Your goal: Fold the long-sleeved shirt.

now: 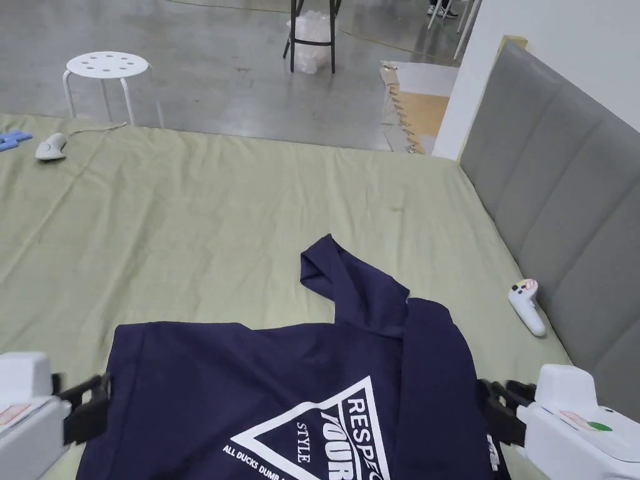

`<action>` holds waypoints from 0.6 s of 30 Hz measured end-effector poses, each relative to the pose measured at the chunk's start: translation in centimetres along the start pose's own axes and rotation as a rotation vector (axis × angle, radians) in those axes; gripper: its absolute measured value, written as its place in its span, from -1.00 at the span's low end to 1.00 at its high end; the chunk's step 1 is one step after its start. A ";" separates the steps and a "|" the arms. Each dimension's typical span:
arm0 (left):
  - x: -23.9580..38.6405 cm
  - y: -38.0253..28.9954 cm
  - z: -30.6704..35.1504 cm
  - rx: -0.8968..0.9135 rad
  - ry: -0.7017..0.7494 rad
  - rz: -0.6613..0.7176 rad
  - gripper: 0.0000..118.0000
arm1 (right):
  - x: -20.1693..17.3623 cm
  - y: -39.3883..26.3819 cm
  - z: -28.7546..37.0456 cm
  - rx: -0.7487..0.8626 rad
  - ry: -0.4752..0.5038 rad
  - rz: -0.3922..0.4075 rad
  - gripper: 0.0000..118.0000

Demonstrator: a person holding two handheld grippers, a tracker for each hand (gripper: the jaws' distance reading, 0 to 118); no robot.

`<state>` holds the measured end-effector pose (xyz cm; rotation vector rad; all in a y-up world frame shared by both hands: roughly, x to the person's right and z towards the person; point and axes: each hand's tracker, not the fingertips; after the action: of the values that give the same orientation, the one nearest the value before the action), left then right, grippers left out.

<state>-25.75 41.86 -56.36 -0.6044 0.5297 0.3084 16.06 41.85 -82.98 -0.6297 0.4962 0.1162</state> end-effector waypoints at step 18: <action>2.6 3.5 -15.4 -0.065 -0.057 0.032 -0.94 | -8.1 17.6 -38.2 -0.213 0.178 0.031 0.97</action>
<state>-30.95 35.53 -70.15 -0.6487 0.4763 0.3731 -11.13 33.87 -115.07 -0.8455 0.6708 0.1445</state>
